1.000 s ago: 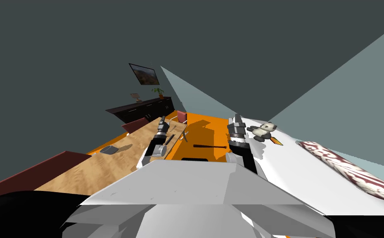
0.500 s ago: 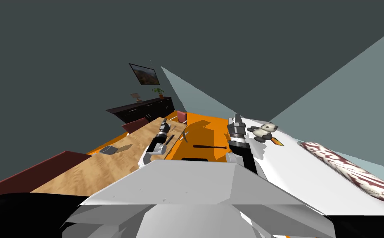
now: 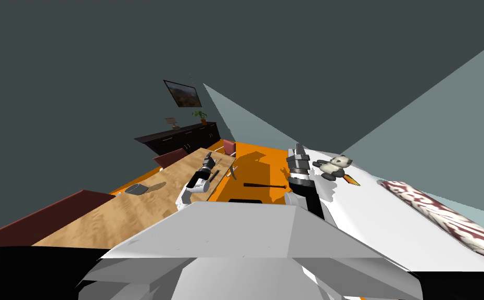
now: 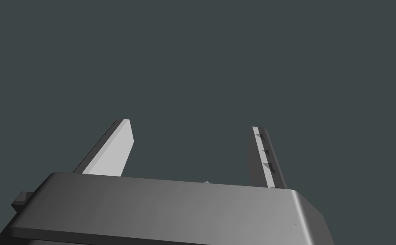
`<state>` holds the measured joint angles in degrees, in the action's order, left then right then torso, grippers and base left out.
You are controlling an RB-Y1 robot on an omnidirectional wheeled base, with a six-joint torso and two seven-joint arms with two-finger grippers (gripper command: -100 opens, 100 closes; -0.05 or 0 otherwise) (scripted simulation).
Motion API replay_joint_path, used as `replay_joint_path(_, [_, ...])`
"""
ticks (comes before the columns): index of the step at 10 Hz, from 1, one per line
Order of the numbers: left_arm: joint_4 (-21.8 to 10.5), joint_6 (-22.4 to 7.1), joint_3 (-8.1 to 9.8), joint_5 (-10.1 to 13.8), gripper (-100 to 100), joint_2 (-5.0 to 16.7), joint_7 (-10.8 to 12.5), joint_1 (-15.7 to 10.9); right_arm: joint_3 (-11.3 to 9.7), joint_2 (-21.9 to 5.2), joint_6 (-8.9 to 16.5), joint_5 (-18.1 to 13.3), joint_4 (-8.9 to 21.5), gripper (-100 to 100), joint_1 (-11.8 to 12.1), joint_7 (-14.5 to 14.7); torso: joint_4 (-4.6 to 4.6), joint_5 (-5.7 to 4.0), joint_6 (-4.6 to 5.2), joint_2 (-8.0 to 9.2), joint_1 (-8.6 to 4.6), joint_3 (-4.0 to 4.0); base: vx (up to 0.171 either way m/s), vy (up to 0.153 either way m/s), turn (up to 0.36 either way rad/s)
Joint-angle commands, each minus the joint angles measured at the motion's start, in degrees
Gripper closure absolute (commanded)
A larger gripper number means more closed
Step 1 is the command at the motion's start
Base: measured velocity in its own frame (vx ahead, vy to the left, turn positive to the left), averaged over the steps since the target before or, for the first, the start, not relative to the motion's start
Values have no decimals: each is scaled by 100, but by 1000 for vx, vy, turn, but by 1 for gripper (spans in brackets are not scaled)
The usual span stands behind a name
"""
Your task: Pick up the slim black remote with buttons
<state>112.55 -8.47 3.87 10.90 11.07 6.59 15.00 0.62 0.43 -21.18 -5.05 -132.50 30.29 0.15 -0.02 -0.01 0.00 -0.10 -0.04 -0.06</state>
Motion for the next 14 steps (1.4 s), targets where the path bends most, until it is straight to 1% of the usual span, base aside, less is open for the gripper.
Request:
replay_joint_path(1, [-176, -190, 33, 48, -100, 33, 80, -87, 0, 0, 0, 0, 0, 0, 0, 0, 0, 0, 0, 0, 0, 0, 20, -11, 8])
replay_joint_path(2, [-416, -397, 91, 146, -100, 89, 227, -210, 0, 0, 0, 0, 0, 0, 0, 0, 0, 0, 0, 1, 1, 0, 27, -8, 18])
replay_joint_path(3, [-416, -503, 91, 146, -100, 89, 227, -210, 0, 0, 0, 0, 0, 0, 0, 0, 0, 0, 0, -2, 2, -1, 26, -10, 9])
replay_joint_path(4, [-641, -725, 150, 249, -100, 147, 376, -338, 0, 0, 0, 0, 0, 0, 0, 0, 0, 0, -1, -1, 1, 0, 31, -12, 28])
replay_joint_path(5, [-667, -820, 150, 249, -100, 147, 376, -338, 0, 0, 0, 0, 0, 0, 0, 0, 0, 0, 0, -3, 0, -2, 24, -9, 10])
replay_joint_path(6, [-836, -1078, 210, 357, -100, 207, 528, -468, 0, 0, 0, 0, 0, 0, 0, 0, -1, 0, -1, 0, 1, 0, 25, -11, 30])
replay_joint_path(7, [-927, -1141, 210, 357, -100, 207, 528, -468, 0, 0, 0, 0, 0, 0, 0, 0, 0, 0, 0, -1, 1, -1, 26, -9, 11])
replay_joint_path(8, [-1128, -1378, 270, 469, -100, 271, 681, -601, 0, 0, 0, 0, 0, 0, 0, 0, 0, 0, 0, -1, 2, -1, 36, -11, 25])
replay_joint_path(9, [-1195, -1464, 270, 469, -100, 271, 681, -601, 0, 0, 0, 0, 0, 0, 0, 0, -1, 0, -1, -4, 1, -3, 30, -6, 16])
replay_joint_path(10, [-1404, -1694, 330, 584, -100, 336, 835, -736, 0, 0, 0, 0, 0, 0, 0, 0, -1, 0, 0, -3, 3, -2, 37, -12, 29])
replay_joint_path(11, [-1470, -1787, 330, 584, -100, 336, 835, -736, 0, 0, 0, 0, 0, 0, 0, 0, -1, 0, -1, -6, 2, -3, 32, -9, 14])
replay_joint_path(12, [-1751, -1945, 391, 702, -100, 405, 989, -872, 0, 0, 0, 0, 0, 0, 0, 0, -1, 0, -1, -3, 2, -2, 40, -9, 26])
replay_joint_path(13, [-1751, -2083, 391, 702, -100, 405, 989, -872, 0, 0, 0, 0, 0, 0, 0, 0, -1, 0, -1, -5, 2, -3, 31, -9, 19])
replay_joint_path(14, [-1751, -2109, 391, 702, -100, 405, 989, -872, 0, 0, 0, 0, 0, 0, 0, 0, -1, 0, 0, -3, 2, -2, 10, -1, -2])
